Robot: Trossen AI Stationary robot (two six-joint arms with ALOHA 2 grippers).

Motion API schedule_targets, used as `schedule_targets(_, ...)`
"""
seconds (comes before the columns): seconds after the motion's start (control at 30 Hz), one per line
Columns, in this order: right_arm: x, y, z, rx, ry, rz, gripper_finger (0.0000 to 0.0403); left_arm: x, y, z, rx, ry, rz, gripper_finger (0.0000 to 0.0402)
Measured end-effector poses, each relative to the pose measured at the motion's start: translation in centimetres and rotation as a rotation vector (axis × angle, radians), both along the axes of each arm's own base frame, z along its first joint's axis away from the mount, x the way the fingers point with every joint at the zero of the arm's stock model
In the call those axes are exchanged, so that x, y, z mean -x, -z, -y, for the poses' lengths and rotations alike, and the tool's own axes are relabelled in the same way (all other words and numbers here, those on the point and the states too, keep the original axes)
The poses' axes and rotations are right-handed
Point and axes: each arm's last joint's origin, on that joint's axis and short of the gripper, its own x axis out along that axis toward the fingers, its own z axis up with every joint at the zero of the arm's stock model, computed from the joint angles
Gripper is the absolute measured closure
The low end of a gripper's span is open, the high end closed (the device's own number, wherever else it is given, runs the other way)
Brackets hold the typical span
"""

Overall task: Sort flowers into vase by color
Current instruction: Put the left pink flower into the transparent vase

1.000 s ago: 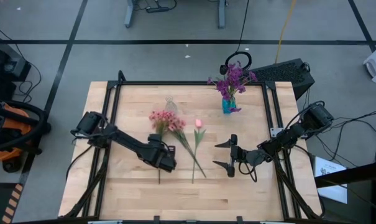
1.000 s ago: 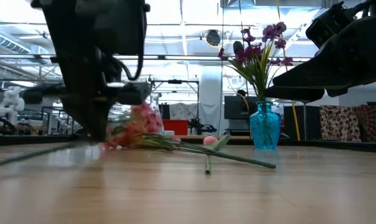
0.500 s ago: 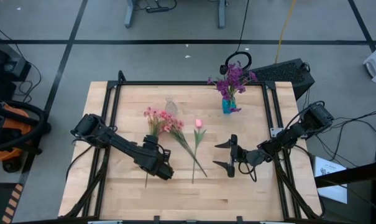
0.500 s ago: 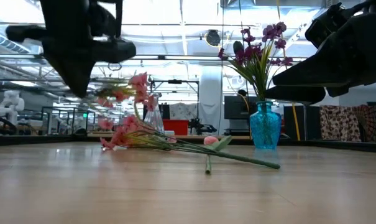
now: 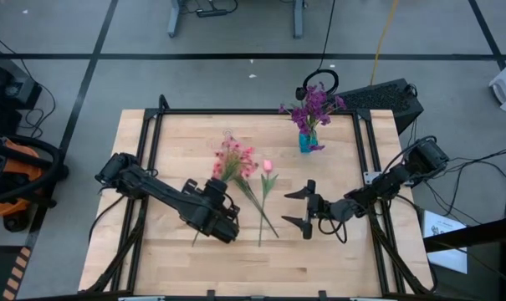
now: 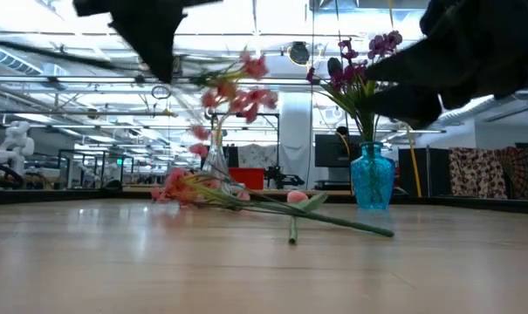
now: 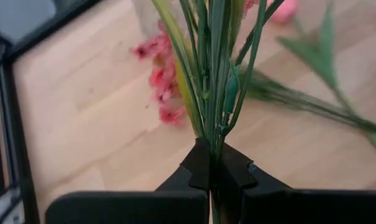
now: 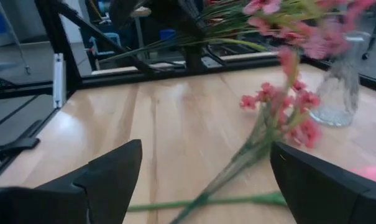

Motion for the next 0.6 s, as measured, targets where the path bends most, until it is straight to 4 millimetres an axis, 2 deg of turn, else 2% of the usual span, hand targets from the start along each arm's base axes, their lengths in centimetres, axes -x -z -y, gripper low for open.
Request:
schedule_targets(0.23,-1.3,-1.1,0.0,0.008,-0.029,0.022,0.0058,-0.5,-2.3,0.2,0.005,0.156,-0.053,0.0393)
schedule_targets(0.43,-2.4,-1.4,0.6,-0.005,0.013,-0.007,0.0058,-0.3,-2.7,0.6,0.136,0.307,-0.204,0.0393)
schedule_targets(0.6,-3.0,-1.9,1.0,-0.002,0.036,-0.001,0.0073,0.2,-3.5,0.5,0.161,0.384,-0.232,0.0393)
